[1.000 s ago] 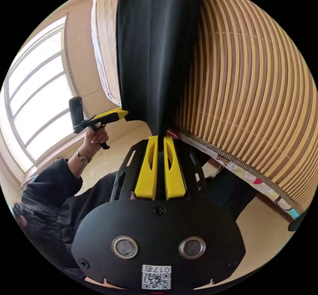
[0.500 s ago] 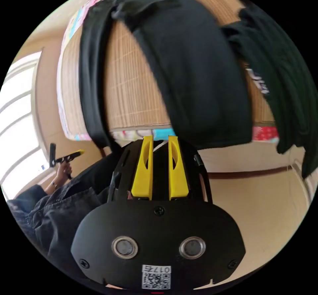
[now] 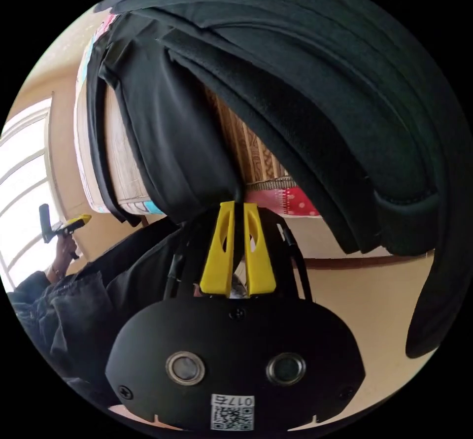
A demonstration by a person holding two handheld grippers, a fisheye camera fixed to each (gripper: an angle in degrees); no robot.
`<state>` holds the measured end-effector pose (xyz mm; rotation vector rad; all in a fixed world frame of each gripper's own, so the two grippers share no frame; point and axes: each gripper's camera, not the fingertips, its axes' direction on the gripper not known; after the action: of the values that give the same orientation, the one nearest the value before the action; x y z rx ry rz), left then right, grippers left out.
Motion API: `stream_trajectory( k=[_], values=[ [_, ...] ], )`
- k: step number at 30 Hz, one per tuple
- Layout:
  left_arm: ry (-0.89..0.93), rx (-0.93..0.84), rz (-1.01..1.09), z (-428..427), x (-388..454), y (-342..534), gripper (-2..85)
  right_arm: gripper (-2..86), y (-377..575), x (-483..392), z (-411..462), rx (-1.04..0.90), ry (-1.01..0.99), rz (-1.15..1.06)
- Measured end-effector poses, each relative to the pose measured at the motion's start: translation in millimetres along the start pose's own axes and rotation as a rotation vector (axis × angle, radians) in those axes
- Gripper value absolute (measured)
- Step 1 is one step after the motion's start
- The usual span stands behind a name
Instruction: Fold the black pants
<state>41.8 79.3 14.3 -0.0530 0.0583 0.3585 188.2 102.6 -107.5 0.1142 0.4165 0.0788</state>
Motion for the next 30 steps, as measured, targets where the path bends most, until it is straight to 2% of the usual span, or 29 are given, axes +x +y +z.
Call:
stream_trajectory(
  k=[2, 4, 10, 12, 13, 15, 18, 21, 23, 26, 30],
  values=[
    [0.025, 0.040, 0.062, -7.6, 31.2, -11.6, 5.4, 4.1, 24.8, -9.0, -18.2, 0.040, -0.032, -0.023],
    [0.124, 0.092, 0.136, -20.6, 75.6, -29.3, 7.8, 3.6, 60.0, -41.6, -54.4, 0.122, -0.102, -0.115],
    [0.258, 0.045, 0.259, -16.2, 175.1, -75.5, 14.7, 3.1, 100.1, -161.2, -122.5, 0.181, -0.169, -0.454],
    [0.235, -0.002, 0.261, -2.2, 187.7, -84.3, 14.0, 3.1, 98.3, -188.1, -127.8, 0.159, -0.206, -0.549],
    [0.200, -0.035, 0.245, 7.8, 190.2, -86.3, 10.6, 3.1, 96.3, -201.0, -130.4, 0.149, -0.245, -0.606],
    [0.149, -0.008, 0.218, 13.3, 186.2, -80.6, 6.3, 3.3, 88.9, -209.9, -130.6, 0.105, -0.258, -0.679],
    [0.181, 0.047, 0.137, 15.9, 164.8, -64.6, 4.0, 3.6, 58.6, -204.0, -144.9, -0.034, -0.246, -0.849],
    [0.229, 0.096, 0.073, 16.9, 142.6, -47.9, 3.6, 5.8, -22.1, -177.9, -191.9, 0.080, -0.224, -0.681],
    [0.282, 0.138, 0.035, 17.8, 132.6, -37.3, 3.5, 12.0, -86.6, -171.2, -203.1, 0.089, -0.270, -0.592],
    [0.311, 0.181, -0.001, 22.0, 125.8, -22.2, 3.1, 15.4, -202.6, -168.6, -189.8, 0.115, -0.349, -0.439],
    [0.385, 0.243, -0.040, 30.6, 118.1, -2.3, 1.9, 16.6, -339.9, -172.2, -148.8, 0.197, -0.283, -0.205]
  ],
)
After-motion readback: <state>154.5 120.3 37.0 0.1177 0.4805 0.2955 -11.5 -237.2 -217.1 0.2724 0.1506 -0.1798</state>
